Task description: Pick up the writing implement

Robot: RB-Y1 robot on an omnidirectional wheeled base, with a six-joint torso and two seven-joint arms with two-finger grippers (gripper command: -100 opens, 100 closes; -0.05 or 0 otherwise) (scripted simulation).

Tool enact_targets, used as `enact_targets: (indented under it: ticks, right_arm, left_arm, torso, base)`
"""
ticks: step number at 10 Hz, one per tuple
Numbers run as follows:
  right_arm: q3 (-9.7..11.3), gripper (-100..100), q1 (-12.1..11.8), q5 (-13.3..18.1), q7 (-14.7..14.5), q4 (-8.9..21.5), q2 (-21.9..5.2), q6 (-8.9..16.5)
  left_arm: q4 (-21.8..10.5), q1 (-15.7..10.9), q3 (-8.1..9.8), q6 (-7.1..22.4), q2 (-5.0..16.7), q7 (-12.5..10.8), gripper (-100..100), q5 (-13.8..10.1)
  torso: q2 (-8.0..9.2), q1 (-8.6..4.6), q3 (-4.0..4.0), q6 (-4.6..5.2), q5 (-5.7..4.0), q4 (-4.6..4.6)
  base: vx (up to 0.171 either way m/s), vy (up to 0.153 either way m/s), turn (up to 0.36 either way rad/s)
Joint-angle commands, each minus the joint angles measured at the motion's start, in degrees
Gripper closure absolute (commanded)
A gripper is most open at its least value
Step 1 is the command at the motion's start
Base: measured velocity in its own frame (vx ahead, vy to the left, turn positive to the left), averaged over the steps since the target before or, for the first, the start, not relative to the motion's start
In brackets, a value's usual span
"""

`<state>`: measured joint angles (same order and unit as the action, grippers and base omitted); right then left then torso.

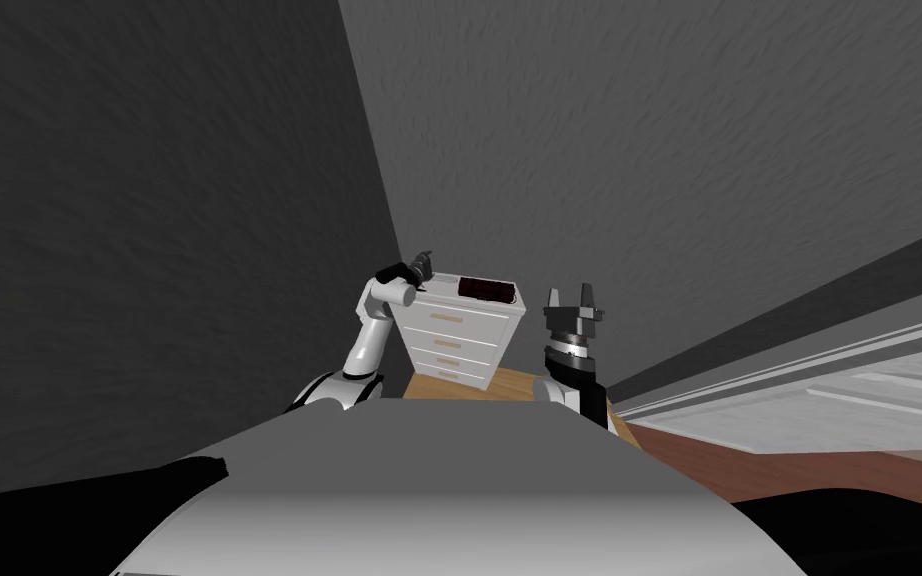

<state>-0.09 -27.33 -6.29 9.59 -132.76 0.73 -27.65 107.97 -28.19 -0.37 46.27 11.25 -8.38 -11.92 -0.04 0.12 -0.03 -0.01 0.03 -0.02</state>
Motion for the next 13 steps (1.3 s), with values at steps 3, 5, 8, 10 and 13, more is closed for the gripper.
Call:
enact_targets:
  ticks: [3, 5, 8, 10, 13]
  right_arm:
    - [0.0, 0, 0.0, 0.0, 0.0, 0.0, 0.0, 0.0]
    - [0.0, 0, 0.0, 0.0, 0.0, 0.0, 0.0, 0.0]
    - [0.0, 0, 0.0, 0.0, 0.0, 0.0, 0.0, 0.0]
    - [0.0, 0, 0.0, 0.0, 0.0, 0.0, 0.0, 0.0]
    - [0.0, 0, 0.0, 0.0, 0.0, 0.0, 0.0, 0.0]
  left_arm:
    - [-3.0, -4.0, 0.13, 5.7, 0.0, -1.0, -100, 0.0]
    - [-5.6, -6.7, 0.26, 8.9, -0.2, -1.9, -100, 0.0]
    - [-8.2, -9.9, 0.42, 13.7, -0.5, -2.7, -100, 0.1]
    - [-8.2, -10.5, 0.42, 16.5, -0.5, -2.7, -100, 0.1]
    - [-10.7, -13.6, 0.59, 21.0, -0.8, -3.5, -100, 0.3]
  torso:
    - [-0.01, 0.01, 0.0, 0.0, 0.0, 0.0]
    - [0.02, -0.03, 0.01, 0.0, 0.0, 0.0]
    - [0.01, -0.02, 0.01, -0.01, 0.0, 0.0]
    - [-0.01, 0.07, -0.01, -0.01, 0.02, 0.0]
    - [0.01, 0.02, 0.01, -0.01, 0.01, 0.0]
  base:
    - [0.004, 0.033, 0.002]
    - [-0.002, 0.029, 0.001]
    - [0.003, 0.04, -0.003]
    - [0.01, 0.038, -0.007]
    - [0.003, 0.036, -0.008]
